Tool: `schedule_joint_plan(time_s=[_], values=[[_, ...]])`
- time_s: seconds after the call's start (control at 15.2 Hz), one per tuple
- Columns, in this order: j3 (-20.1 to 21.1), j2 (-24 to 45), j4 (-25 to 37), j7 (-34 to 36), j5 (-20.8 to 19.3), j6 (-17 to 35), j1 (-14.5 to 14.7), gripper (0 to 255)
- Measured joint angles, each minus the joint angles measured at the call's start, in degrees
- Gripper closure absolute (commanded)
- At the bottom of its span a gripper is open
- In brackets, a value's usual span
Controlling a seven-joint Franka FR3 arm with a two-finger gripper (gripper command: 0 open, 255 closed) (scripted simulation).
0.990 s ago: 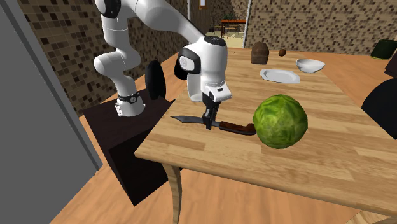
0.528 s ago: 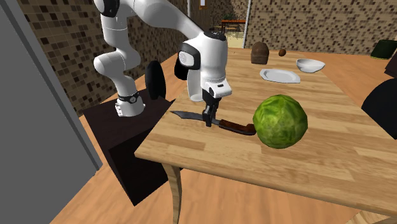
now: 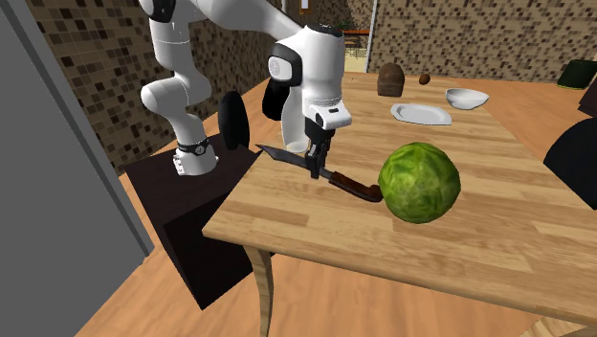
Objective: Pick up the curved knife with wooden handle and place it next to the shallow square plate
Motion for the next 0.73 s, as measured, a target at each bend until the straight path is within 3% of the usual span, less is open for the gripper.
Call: schedule_joint_plan(time_s=[0.46, 0.73], values=[[0.0, -1.9, 2.9, 0.4, -0.1, -4.8, 0.0, 255], [1.4, -1.8, 3.7, 4.0, -0.3, -5.3, 2.3, 255]])
